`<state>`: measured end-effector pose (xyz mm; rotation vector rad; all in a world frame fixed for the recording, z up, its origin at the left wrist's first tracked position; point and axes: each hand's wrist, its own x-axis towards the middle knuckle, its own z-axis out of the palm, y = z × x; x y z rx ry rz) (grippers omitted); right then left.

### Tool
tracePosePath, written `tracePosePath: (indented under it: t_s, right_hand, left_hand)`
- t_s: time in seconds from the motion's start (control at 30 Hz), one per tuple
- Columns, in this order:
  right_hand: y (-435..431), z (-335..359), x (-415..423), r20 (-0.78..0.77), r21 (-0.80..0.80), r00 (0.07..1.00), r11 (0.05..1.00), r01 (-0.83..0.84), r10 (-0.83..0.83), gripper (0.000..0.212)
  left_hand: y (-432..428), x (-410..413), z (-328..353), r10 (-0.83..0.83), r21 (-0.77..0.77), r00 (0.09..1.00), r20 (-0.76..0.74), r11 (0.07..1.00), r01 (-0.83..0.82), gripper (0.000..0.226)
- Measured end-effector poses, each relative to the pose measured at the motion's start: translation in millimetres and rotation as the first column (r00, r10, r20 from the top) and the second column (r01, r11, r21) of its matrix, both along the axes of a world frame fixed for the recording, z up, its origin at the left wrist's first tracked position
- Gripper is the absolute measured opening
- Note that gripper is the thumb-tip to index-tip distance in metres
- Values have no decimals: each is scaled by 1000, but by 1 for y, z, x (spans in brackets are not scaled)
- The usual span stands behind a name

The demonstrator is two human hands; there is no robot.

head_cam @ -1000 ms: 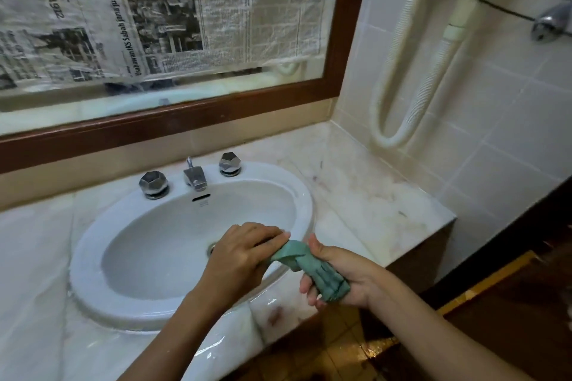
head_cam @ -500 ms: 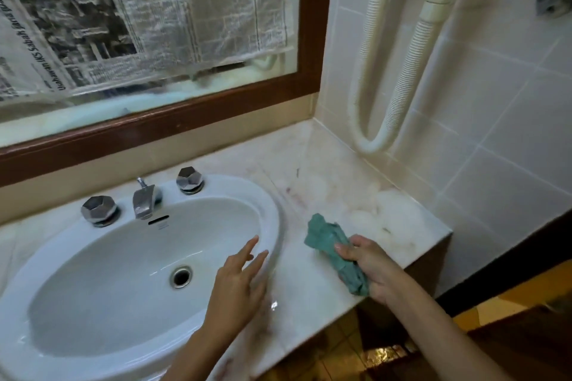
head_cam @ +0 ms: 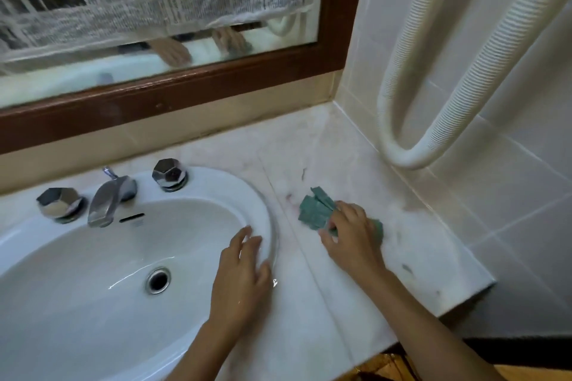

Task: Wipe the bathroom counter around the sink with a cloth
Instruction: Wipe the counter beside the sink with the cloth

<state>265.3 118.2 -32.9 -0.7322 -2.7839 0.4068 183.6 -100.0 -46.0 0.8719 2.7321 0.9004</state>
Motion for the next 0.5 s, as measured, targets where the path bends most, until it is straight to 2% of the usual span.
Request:
tracePosePath:
  t_s: [0.03, 0.1, 0.17, 0.27, 0.4, 0.5]
  right_hand:
    - [0, 0, -2, -57, -6, 998, 1000, 1, -1, 20]
    - [4, -4, -6, -71, -30, 996, 998, -52, 50, 38]
    - [9, -12, -5, 50, -80, 987, 985, -151, 155, 60]
    - [30, -23, -5, 198, -55, 949, 970, -238, 244, 65]
    - [80, -26, -38, 240, -23, 967, 996, -83, 86, 71]
    - [105, -31, -90, 267, -18, 964, 1000, -3, 7, 59]
  left_hand:
    - [-1, 1, 0, 5, -2, 1000, 0, 1000, -5, 44]
    - [-2, 0, 1, -1, -7, 1000, -1, 1000, 1, 45]
    - [-6, -2, 4, -16, -18, 1000, -1, 1000, 16, 43]
    - [-10, -1, 9, -21, -30, 1000, 4, 999, 21, 42]
    - [-4, -1, 7, -6, -65, 999, -51, 998, 2, 40]
    - [-3, -1, 5, -5, -83, 998, -56, 997, 0, 39]
